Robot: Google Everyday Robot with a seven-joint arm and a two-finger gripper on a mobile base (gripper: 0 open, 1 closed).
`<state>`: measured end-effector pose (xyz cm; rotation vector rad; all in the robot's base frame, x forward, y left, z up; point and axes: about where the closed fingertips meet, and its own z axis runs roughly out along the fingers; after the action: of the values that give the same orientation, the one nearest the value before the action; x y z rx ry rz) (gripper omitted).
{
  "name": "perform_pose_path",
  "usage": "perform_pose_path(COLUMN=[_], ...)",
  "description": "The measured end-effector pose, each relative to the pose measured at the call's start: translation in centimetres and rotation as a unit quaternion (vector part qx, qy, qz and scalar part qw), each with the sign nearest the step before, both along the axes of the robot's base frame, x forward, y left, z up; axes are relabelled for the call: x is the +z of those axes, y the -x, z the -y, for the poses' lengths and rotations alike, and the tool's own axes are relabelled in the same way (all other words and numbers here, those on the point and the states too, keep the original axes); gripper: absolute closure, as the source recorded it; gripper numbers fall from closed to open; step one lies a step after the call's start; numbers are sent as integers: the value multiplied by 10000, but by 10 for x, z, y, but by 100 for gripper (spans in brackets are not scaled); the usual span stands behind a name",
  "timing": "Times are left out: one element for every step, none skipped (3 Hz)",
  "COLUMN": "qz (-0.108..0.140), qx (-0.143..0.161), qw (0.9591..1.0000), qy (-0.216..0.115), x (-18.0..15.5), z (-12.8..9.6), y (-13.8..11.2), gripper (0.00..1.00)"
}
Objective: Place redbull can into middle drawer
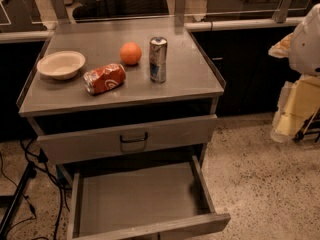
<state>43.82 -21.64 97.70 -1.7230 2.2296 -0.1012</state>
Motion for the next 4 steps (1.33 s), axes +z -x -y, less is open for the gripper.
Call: perform_pose_path(qz=[0,47,99,104], qx=[0,46,-20,-20], qw=[10000,9997,9982,9960], qy=[-2,-239,-598,-892], x=[0,-6,-21,-40], z=[0,-8,-22,-39], y=[0,-10,-36,-64], gripper=[0,0,0,0])
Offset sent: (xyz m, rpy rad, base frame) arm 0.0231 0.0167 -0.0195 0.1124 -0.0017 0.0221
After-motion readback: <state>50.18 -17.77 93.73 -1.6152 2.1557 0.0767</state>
